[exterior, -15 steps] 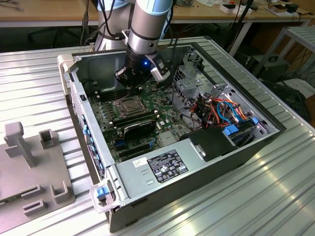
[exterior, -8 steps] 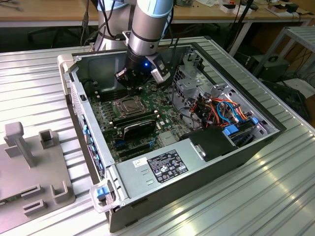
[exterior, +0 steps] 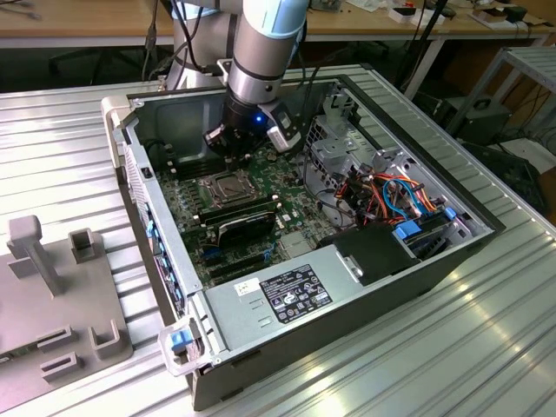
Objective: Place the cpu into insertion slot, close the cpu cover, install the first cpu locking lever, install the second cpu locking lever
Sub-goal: 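Install the first cpu locking lever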
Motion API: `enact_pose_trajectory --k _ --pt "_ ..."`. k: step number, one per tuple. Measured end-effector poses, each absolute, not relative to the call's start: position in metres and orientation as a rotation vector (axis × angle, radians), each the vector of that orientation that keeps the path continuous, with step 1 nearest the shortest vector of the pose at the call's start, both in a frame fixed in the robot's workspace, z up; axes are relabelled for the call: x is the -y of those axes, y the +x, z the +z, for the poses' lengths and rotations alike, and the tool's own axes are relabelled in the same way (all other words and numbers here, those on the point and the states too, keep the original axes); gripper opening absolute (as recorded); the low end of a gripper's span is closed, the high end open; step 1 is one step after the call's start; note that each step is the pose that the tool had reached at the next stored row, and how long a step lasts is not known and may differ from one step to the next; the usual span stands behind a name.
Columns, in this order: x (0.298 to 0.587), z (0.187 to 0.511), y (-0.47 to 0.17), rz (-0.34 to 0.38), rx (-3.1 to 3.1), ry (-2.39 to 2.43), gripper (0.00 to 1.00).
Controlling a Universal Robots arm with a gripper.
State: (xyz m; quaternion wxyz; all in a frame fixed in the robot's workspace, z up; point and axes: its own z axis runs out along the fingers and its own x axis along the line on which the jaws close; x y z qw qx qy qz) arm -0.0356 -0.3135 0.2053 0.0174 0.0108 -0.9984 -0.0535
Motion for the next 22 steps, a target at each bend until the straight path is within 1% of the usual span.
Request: enact_pose_trajectory --k 22 --pt "0.3156 0.2030 -0.0349 -0.171 3.102 0.030 0.11"
